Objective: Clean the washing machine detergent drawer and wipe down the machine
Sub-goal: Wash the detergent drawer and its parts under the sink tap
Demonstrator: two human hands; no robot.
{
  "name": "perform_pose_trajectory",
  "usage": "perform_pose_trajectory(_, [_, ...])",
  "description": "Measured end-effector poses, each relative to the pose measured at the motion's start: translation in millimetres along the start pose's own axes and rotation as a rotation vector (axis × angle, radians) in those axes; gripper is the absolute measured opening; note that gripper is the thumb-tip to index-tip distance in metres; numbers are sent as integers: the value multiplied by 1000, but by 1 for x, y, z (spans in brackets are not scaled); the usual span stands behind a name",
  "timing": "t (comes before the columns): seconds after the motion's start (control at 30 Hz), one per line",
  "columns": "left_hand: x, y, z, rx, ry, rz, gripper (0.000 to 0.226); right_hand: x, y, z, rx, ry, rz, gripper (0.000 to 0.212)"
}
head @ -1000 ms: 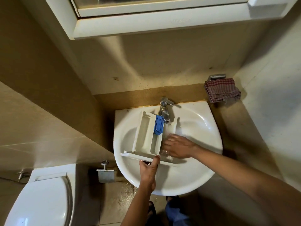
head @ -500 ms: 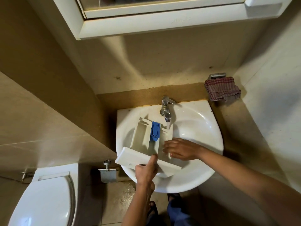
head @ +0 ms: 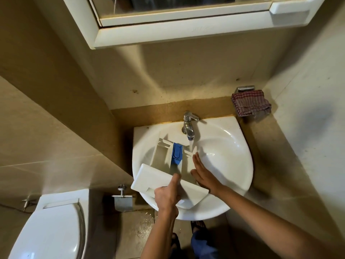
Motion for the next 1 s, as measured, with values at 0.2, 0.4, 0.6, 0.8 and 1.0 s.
perform_pose_trajectory(0.2, [-5, -1, -15, 166, 47, -13, 42, -5, -17, 11, -2, -14, -88, 64])
perform_pose_trajectory(0.4, [-13, -10, -57, 541, 78, 26, 75, 7, -24, 3, 256, 154, -91, 57])
perform_pose_trajectory(0.6, [-9, -8, -89, 888, 168, -4, 71, 6, -29, -11, 311, 356, -11, 31])
perform_pose_trajectory(0.8, [-4, -4, -87, 816, 176, 110, 65, -6, -28, -4, 463, 386, 60, 17])
perform_pose_trajectory(1.0, [-14, 3, -73, 422, 218, 149, 39, -25, -38, 5, 459, 362, 131, 15])
Point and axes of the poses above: each hand's wrist, its own x-axis towards the middle knuckle, its own y-axis out of the palm, z = x × y, the point moved 4 cm from there along x, towards the middle knuckle, and after that the axes turned 13 degrees about z, right-handed, at the moved point
